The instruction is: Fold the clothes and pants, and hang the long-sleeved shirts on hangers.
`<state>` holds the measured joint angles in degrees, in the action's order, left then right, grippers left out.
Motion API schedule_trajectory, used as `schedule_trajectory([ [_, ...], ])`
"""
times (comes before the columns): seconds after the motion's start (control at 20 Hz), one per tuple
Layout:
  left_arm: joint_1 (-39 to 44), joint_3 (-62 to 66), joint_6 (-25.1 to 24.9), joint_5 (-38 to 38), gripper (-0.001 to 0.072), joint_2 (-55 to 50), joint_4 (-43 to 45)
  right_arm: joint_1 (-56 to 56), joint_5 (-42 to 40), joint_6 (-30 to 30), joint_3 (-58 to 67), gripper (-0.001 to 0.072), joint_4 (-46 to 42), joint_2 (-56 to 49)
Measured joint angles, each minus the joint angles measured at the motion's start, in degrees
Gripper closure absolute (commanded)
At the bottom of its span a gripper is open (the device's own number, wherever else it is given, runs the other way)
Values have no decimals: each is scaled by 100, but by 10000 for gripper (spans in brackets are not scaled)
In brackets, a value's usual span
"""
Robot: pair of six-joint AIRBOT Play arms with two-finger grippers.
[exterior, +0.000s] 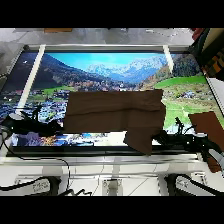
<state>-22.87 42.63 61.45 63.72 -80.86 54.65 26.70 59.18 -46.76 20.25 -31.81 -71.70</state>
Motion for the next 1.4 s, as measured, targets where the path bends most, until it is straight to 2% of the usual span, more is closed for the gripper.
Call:
schedule_trajectory([
  [0.05,79,-28,-46,-61,664,-31,-11,0,-33,0,0,701,9,0],
  [0.1,175,-46,-111,-90,693,-52,-28,0,-50,2,0,701,13,0],
  [0.4,564,96,-557,-83,693,-20,-223,-15,-55,72,186,702,-11,380],
  [0.6,588,415,-1558,595,693,378,-1298,-350,122,92,483,701,-15,1307],
  [0.8,568,629,-2124,782,695,881,-2553,-868,-105,-72,903,703,85,2173],
  [0.95,627,691,-2277,256,696,1082,-3209,-1172,-1023,-431,1241,704,131,2352],
  [1.05,756,706,-2251,-417,696,1137,-3429,-1366,-1784,-605,1462,704,153,2179],
  [1.25,1207,719,-2135,-2065,696,1062,-3652,-1742,-2959,-874,2129,705,175,1185],
  [1.4,1537,721,-2068,-3126,697,763,-3805,-1867,-3357,-1235,2918,705,181,175],
])
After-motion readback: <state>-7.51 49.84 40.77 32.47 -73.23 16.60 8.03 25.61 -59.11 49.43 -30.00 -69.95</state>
